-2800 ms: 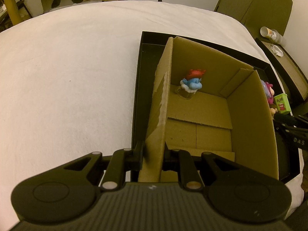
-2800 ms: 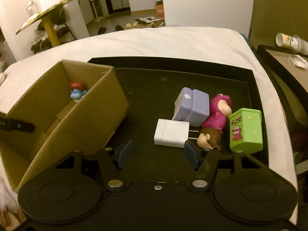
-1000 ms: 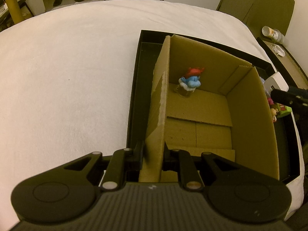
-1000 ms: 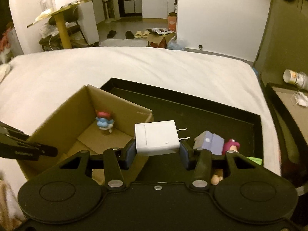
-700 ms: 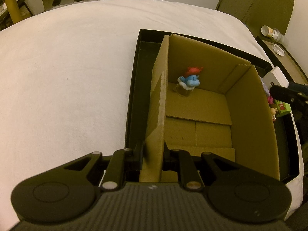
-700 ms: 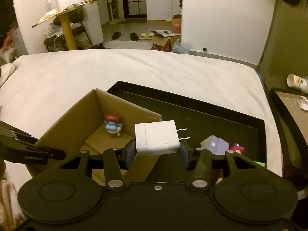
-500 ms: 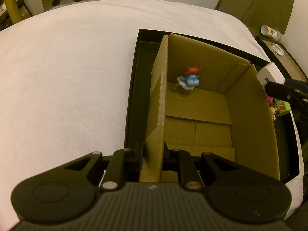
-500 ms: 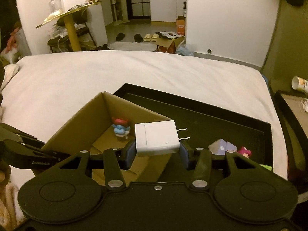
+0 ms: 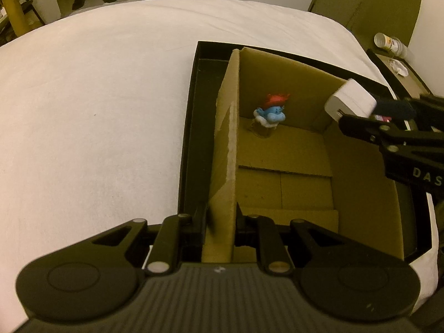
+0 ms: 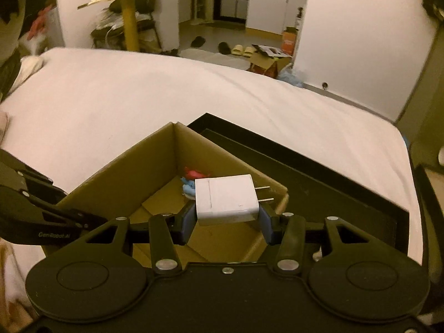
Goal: Organize rigid objects
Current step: 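Carry the white charger with the right gripper into the box, then lower the charger into the box and open the right gripper, then move the right gripper back over the green hexagonal cup, then grasp the green hexagonal cup with the right gripper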
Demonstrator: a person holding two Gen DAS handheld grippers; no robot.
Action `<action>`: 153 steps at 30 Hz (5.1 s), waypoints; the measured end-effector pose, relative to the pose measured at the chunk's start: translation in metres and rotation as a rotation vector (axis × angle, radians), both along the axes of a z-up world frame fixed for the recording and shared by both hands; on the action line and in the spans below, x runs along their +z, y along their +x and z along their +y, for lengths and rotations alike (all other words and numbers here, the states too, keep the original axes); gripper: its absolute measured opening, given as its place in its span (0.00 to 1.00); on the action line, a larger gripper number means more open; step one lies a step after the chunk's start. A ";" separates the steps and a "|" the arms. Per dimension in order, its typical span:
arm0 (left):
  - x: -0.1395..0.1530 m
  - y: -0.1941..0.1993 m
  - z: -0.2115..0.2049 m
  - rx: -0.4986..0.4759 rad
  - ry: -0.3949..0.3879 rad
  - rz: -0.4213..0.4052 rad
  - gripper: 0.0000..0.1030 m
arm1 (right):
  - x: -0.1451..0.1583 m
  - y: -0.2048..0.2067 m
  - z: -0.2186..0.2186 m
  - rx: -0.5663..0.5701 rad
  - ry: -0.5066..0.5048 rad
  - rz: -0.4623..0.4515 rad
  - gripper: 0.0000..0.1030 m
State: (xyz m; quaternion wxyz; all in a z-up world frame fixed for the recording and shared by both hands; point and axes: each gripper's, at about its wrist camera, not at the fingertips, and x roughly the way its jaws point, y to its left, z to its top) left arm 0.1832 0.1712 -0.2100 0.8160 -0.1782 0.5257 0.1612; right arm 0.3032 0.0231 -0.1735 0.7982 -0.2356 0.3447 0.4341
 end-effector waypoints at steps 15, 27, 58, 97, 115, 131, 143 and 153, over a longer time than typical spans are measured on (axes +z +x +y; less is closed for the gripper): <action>0.004 0.014 -0.009 -0.036 0.026 0.071 0.14 | -0.019 -0.006 0.035 0.159 -0.169 0.020 0.45; 0.002 0.024 -0.012 -0.045 0.017 0.149 0.13 | -0.041 -0.008 0.046 0.182 -0.235 -0.013 0.46; -0.014 0.049 -0.005 0.003 -0.008 0.256 0.13 | 0.044 0.006 -0.047 -0.008 -0.057 -0.002 0.44; -0.013 0.054 -0.013 -0.055 0.010 0.259 0.13 | -0.017 0.064 -0.199 -0.452 0.092 0.145 0.47; -0.015 0.056 -0.021 -0.093 0.036 0.273 0.10 | -0.044 0.099 -0.181 -0.496 0.069 0.180 0.37; -0.016 0.057 -0.025 -0.096 0.049 0.274 0.11 | -0.051 0.103 -0.165 -0.465 -0.022 0.142 0.33; -0.016 0.057 -0.026 -0.103 0.061 0.278 0.11 | -0.048 0.080 -0.172 -0.447 -0.054 0.172 0.33; -0.016 0.056 -0.026 -0.104 0.067 0.280 0.11 | -0.046 0.055 -0.181 -0.470 -0.052 0.218 0.33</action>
